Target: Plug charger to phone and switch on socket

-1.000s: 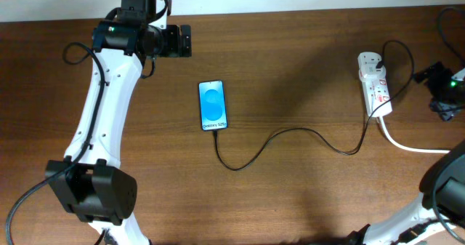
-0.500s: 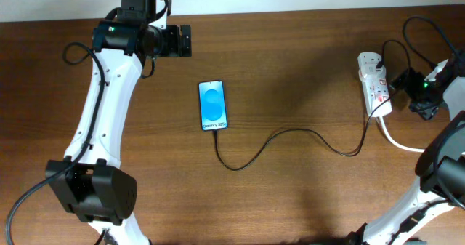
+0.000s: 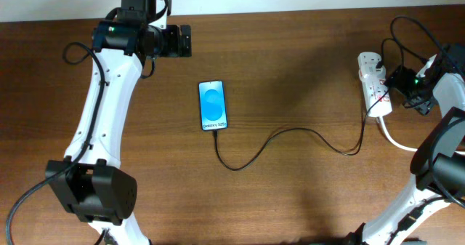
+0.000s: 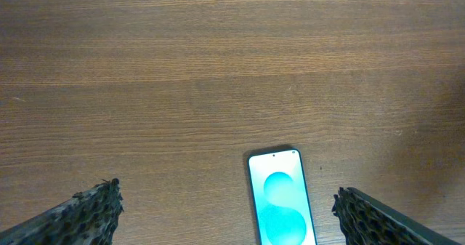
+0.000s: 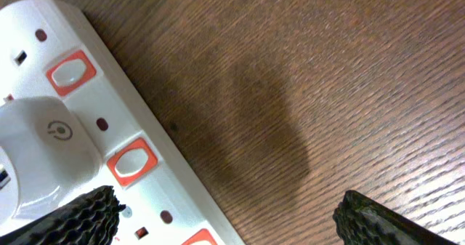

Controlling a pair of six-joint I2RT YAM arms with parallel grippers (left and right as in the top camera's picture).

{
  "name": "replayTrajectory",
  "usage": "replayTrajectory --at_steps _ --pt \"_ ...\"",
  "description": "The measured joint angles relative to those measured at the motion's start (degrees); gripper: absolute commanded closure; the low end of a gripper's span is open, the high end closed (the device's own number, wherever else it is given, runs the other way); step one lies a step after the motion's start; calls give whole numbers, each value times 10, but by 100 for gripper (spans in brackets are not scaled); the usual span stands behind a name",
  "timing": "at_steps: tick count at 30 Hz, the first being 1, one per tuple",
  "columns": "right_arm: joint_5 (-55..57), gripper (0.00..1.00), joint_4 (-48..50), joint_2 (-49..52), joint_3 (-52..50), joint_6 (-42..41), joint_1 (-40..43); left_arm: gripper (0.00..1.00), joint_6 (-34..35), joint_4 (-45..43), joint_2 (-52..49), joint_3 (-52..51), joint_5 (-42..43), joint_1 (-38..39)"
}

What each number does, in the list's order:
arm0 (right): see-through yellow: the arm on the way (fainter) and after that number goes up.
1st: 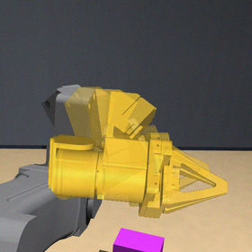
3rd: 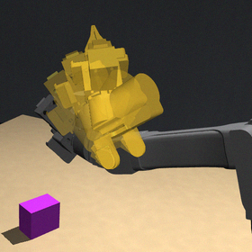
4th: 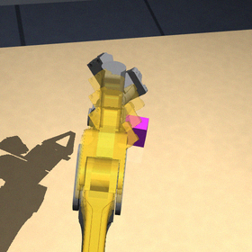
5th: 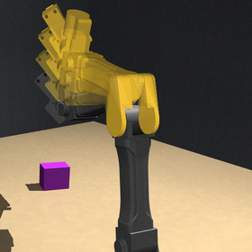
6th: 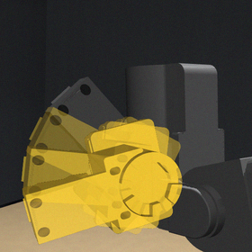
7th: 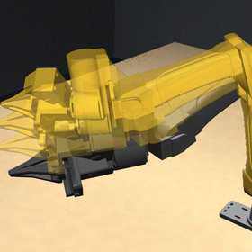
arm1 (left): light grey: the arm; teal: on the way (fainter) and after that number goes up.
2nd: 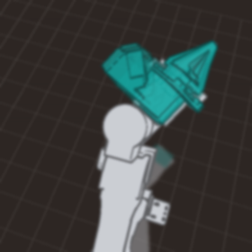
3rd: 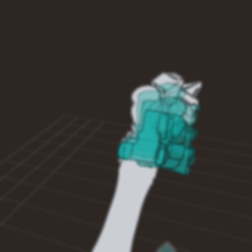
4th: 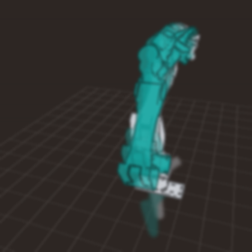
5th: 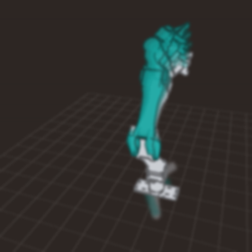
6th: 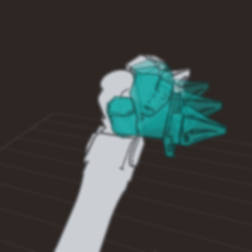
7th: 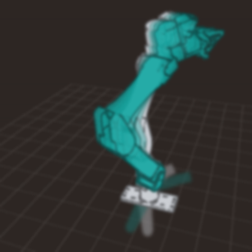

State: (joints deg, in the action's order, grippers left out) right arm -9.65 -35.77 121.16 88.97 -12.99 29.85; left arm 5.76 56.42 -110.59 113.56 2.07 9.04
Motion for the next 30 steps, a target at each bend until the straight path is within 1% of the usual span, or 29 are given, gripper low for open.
replayTrajectory --at_steps 15,19,26,30 --pt "17 1 21 3 0 1 0 1 0 0 0 0 0 0" --pt "17 2 30 26 0 1 0 1 0 0 0 0 0 0" --pt "17 2 35 28 0 1 0 1 0 0 0 0 0 0" --pt "16 2 49 30 0 15 -1 1 0 0 0 0 0 0"
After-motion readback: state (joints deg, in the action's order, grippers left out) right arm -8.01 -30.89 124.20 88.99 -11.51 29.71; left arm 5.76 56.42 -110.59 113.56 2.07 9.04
